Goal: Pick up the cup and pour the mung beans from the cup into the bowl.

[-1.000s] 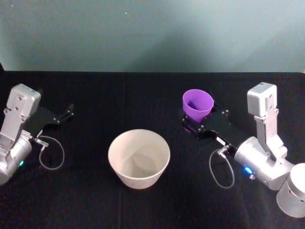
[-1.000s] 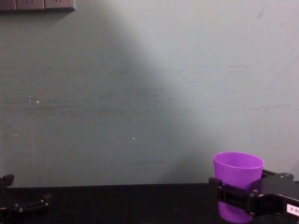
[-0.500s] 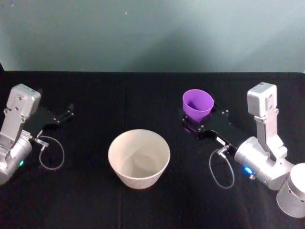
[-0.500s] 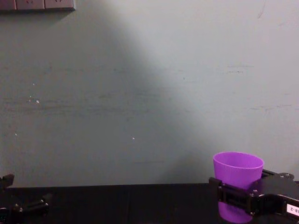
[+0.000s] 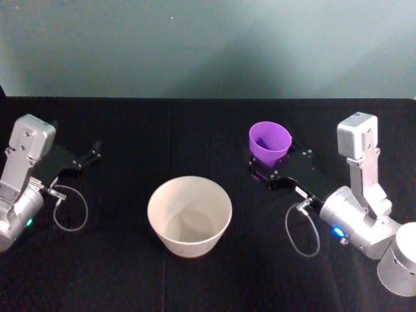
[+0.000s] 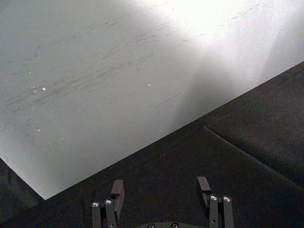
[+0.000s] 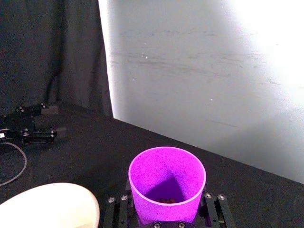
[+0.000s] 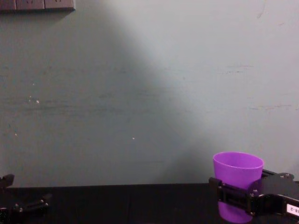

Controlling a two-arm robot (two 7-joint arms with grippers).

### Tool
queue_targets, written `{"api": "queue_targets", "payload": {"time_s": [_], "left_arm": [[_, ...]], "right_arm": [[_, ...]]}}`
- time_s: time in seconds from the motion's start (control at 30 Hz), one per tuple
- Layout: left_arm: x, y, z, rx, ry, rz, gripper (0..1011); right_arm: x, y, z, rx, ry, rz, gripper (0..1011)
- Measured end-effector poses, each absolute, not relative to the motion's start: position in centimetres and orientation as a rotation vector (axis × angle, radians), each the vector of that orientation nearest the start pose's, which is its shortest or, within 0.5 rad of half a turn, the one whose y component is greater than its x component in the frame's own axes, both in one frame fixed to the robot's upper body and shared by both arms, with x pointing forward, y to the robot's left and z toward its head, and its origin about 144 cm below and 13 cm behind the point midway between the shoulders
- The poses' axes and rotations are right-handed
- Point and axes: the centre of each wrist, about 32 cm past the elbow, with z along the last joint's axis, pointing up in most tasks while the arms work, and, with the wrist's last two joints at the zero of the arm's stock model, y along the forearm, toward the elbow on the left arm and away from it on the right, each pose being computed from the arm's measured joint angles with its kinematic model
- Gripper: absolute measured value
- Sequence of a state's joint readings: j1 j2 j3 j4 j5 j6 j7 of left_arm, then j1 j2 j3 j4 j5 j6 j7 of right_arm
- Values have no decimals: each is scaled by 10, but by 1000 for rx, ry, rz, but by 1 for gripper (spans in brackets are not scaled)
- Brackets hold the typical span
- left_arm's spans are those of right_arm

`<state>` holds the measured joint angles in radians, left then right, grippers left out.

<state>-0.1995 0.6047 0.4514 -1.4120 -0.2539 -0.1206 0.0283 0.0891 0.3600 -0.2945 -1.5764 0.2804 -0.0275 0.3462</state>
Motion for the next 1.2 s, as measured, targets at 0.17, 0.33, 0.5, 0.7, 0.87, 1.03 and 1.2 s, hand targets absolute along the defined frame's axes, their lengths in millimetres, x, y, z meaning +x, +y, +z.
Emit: {"api": "queue_targets", "payload": {"time_s": [0.17, 0.33, 0.5, 0.7, 0.87, 1.03, 1.2], "left_arm": [[489, 310, 1140, 304, -285, 1248, 1000], [489, 310, 1140, 304, -285, 1248, 1000], [489, 310, 1140, 304, -285, 1248, 1000], [489, 310, 1140, 304, -285, 1248, 1000], [489, 310, 1140, 304, -285, 1248, 1000], [489, 310, 1140, 304, -285, 1248, 1000], [489, 310, 1140, 304, -285, 1248, 1000]], "right_arm": [[472, -243, 1159, -57, -76, -945, 724], [472, -243, 1159, -57, -76, -945, 724], [472, -243, 1159, -57, -76, -945, 724], [472, -243, 1159, -57, -76, -945, 724], [472, -243, 1159, -57, -76, -945, 724], [472, -243, 1159, -57, -76, -945, 724], [472, -243, 1159, -57, -76, -945, 724]]}}
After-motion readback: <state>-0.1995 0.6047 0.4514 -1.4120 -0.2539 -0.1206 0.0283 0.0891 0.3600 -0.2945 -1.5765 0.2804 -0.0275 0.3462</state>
